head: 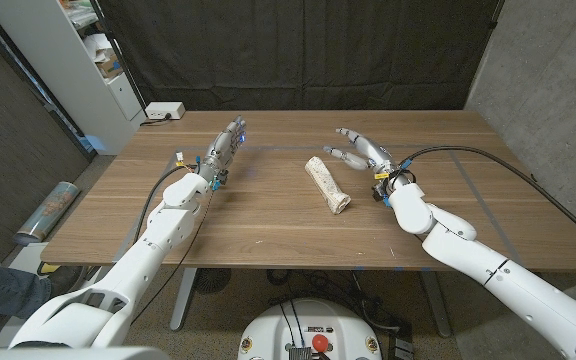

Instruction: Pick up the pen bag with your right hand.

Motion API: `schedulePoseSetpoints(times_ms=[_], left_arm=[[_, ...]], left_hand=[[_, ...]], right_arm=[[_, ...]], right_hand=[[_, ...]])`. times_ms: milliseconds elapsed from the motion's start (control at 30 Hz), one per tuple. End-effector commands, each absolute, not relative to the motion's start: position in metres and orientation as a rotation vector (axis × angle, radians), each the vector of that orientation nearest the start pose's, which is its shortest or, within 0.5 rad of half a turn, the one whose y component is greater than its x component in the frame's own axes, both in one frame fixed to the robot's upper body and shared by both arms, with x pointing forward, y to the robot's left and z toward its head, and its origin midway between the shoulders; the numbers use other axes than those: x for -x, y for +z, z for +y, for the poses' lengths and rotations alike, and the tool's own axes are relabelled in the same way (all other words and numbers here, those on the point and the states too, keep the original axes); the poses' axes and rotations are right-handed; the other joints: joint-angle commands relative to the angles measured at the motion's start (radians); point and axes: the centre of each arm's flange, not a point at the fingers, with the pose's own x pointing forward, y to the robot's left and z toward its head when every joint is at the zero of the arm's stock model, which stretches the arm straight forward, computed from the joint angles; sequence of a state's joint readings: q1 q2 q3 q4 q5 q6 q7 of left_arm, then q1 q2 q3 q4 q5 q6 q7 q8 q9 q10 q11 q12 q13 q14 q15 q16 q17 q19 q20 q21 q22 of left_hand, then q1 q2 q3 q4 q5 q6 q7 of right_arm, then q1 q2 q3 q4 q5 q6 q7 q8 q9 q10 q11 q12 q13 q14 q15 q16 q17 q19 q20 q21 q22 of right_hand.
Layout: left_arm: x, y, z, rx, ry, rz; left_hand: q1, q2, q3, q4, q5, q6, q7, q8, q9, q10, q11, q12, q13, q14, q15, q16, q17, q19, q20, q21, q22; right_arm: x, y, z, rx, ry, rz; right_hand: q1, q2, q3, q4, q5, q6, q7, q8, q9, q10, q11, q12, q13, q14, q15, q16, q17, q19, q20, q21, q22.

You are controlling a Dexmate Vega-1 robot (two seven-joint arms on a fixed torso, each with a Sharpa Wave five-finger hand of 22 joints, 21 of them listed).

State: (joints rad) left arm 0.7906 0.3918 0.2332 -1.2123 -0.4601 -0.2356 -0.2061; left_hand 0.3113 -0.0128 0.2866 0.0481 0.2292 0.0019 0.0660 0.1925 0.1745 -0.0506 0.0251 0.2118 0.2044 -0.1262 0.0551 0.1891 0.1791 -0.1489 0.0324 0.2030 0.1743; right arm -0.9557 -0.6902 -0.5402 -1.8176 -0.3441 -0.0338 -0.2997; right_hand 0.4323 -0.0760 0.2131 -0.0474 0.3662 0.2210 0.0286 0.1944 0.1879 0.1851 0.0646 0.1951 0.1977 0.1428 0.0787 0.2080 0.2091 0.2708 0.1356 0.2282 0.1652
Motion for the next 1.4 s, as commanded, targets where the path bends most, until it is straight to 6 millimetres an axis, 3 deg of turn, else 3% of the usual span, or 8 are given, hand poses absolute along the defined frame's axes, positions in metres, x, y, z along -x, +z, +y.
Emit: schedulePoseSetpoints(times_ms=[33, 867, 1400], left_arm=[[-0.664, -0.01, 0.288, -0.055, -0.269, -0.604], [-0.661, -0.012, 0.288, -0.047, -0.271, -0.607], [-0.659, -0.012, 0.288, -0.049, -0.266, -0.608]], left_hand=[[0.004, 0.008, 0.002, -0.002, -0.003, 0.005, 0.001, -0.001, 0.003, -0.003, 0.001, 0.002, 0.0, 0.002, 0.004, -0.002, 0.002, 0.0, 0.006, -0.003, 0.004], [0.002, 0.009, -0.001, -0.005, -0.004, 0.007, 0.0, -0.002, 0.004, -0.003, 0.001, 0.002, -0.002, 0.0, 0.004, -0.002, 0.002, -0.001, 0.013, -0.004, 0.004], [0.001, 0.01, -0.002, -0.006, -0.005, 0.009, 0.0, -0.003, 0.004, -0.004, -0.001, 0.001, -0.003, 0.0, 0.005, -0.002, 0.002, -0.001, 0.015, -0.005, 0.004]], right_arm=[[-0.559, -0.019, -0.167, 1.042, 0.03, -0.844], [-0.553, -0.017, -0.148, 1.201, 0.061, -0.853], [-0.553, -0.018, -0.136, 1.284, 0.073, -0.811]], right_hand=[[0.013, 0.002, 0.002, -0.007, 0.006, -0.005, -0.004, -0.001, 0.004, -0.002, 0.002, 0.0, 0.002, -0.004, 0.002, 0.0, 0.002, 0.005, 0.006, -0.001, 0.004], [0.035, -0.016, -0.001, -0.026, 0.017, -0.038, -0.021, -0.007, 0.005, -0.031, 0.002, -0.006, 0.003, -0.026, 0.006, -0.006, 0.0, 0.0, 0.023, -0.016, 0.005], [0.051, -0.031, -0.006, -0.04, 0.035, -0.079, -0.05, -0.012, 0.006, -0.07, 0.01, -0.012, 0.004, -0.053, 0.024, -0.012, 0.001, -0.014, 0.046, -0.03, 0.005]])
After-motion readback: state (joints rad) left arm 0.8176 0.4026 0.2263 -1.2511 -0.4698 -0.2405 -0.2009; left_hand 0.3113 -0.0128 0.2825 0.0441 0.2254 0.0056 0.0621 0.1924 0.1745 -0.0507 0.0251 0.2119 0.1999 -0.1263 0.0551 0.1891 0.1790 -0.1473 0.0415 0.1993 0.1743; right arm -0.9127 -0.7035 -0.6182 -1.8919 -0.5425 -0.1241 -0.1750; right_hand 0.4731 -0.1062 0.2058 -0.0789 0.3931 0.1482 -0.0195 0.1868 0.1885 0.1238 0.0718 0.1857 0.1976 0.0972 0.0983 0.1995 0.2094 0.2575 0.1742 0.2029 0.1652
